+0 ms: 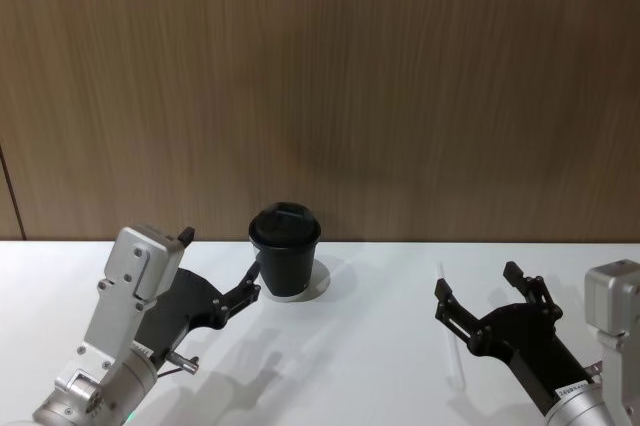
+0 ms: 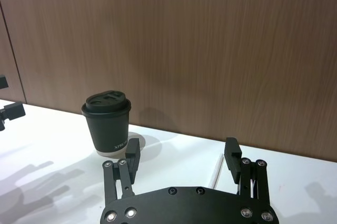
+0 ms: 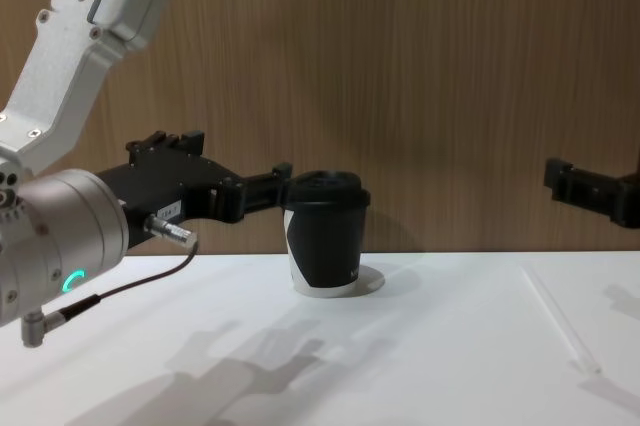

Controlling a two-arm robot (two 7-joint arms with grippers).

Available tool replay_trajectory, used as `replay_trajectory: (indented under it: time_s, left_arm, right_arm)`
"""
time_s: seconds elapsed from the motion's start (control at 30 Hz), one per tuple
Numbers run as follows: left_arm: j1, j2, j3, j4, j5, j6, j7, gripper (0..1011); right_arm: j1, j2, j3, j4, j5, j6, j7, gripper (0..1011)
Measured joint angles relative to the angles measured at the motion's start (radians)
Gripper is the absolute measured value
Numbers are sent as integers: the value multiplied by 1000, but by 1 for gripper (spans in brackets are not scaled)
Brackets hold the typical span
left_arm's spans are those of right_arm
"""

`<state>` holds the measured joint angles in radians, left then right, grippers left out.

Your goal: Pick up the straw with one hand, pass it to the other hand, and insert it into the cup.

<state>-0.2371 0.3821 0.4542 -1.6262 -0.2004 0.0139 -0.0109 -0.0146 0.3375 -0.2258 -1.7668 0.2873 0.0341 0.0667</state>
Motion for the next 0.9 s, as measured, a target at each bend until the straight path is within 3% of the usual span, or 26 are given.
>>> replay_trajectory:
  time_s: [0.57,0.9]
  left_arm:
    - [0,0,0,0,0,0,0,1002]
    - [0,0,0,0,0,0,0,1002]
  right_arm:
    - [0,1,2,1,0,1,2,1001]
    - [-12,34,15,15,5,22,41,1001]
